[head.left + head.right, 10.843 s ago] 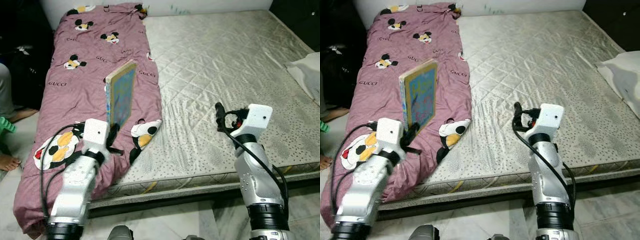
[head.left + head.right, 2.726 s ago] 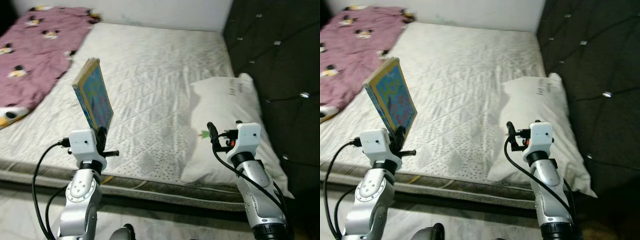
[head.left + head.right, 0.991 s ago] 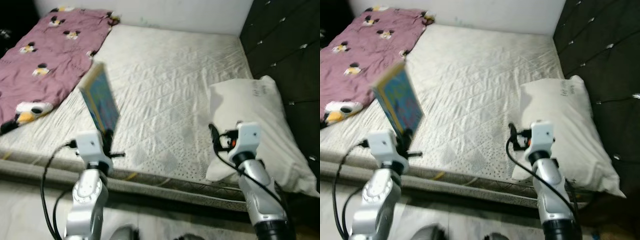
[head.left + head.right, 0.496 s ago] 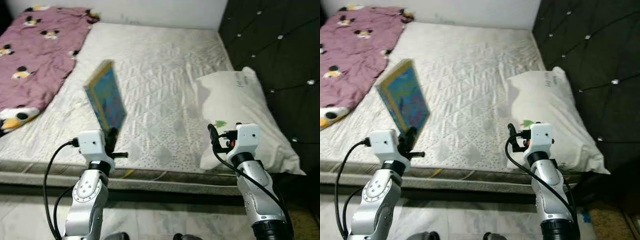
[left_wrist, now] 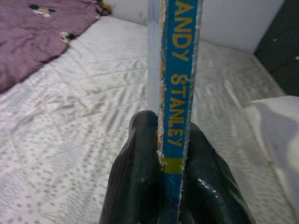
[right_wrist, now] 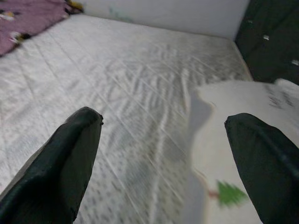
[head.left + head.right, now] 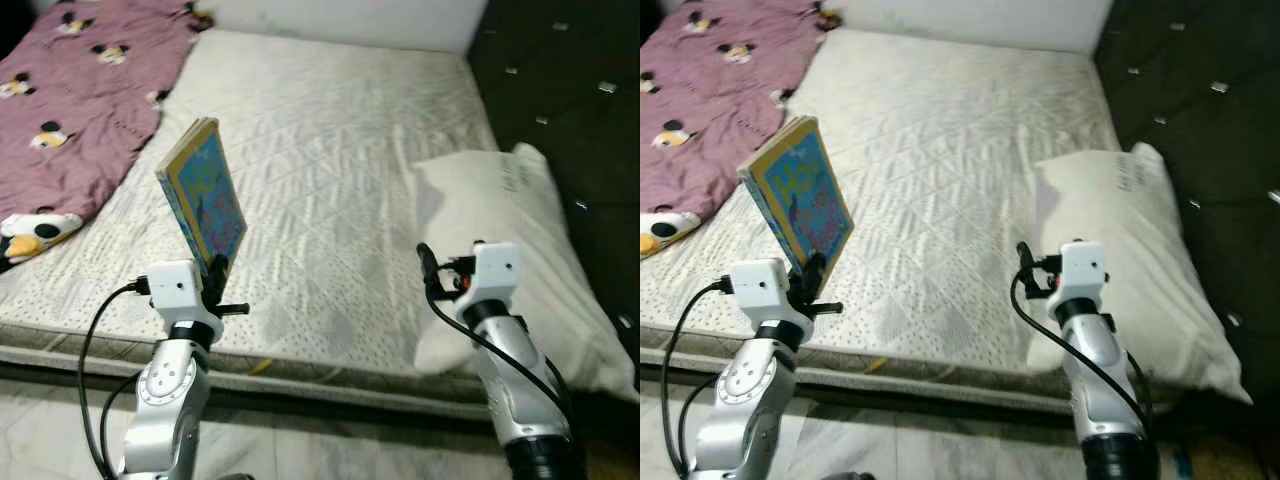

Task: Clean up the room

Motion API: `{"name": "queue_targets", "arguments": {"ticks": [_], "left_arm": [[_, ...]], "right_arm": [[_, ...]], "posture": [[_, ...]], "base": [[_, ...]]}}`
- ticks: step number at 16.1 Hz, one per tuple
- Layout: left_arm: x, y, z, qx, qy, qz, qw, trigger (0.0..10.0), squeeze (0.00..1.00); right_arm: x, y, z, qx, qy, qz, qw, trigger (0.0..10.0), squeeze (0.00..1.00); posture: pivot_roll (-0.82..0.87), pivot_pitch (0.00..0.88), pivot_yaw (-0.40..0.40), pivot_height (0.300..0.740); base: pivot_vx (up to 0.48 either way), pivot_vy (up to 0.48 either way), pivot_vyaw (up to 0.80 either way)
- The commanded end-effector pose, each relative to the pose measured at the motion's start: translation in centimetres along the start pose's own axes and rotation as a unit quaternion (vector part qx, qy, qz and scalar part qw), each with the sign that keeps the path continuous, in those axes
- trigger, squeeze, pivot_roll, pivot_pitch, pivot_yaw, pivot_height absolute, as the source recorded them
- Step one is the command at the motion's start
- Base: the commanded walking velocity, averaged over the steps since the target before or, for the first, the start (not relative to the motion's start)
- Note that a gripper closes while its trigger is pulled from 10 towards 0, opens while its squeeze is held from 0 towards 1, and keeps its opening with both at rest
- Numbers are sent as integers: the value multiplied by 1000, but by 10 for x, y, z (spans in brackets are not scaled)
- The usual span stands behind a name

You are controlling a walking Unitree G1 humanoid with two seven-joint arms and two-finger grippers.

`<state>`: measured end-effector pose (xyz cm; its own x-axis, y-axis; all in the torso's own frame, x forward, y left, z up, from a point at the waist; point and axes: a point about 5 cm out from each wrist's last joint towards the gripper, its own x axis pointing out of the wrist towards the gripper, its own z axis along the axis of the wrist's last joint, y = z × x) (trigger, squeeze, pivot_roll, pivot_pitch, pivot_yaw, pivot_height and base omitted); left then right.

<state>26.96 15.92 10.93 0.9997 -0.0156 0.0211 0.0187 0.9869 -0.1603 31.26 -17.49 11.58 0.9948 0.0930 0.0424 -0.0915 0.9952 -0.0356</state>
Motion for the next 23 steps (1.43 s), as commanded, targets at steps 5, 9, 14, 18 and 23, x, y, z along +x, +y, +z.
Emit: {"name": "queue_targets", "arguments": {"ticks": [5, 9, 14, 18, 23], "left_arm": [[4, -11, 8, 15, -16, -1, 1000, 10000, 0], [3, -9, 4, 16, -5, 21, 1000, 10000, 0], [3, -3, 4, 67, -21, 22, 997, 10000, 0], [2, 1, 1, 70, -9, 1, 998, 10000, 0], [-1, -20, -4, -70, 14, -74, 995, 10000, 0]], "right_arm": [[-8, -12, -9, -4, 14, -20, 1000, 10000, 0], [-8, -12, -9, -4, 16, -21, 1000, 10000, 0], [-8, -14, -10, -1, 21, -24, 1000, 10000, 0], [-8, -13, -10, -2, 20, -23, 1000, 10000, 0], [-10, -11, -12, 18, 25, -26, 999, 10000, 0]], "posture": [[-9, 143, -29, 740], [-8, 144, -29, 740], [-10, 147, -34, 740], [-9, 152, -33, 740], [-11, 151, -40, 740]], "base": [[114, 0, -198], [0, 0, 0], [0, 0, -640], [0, 0, -800], [0, 0, -800]]}}
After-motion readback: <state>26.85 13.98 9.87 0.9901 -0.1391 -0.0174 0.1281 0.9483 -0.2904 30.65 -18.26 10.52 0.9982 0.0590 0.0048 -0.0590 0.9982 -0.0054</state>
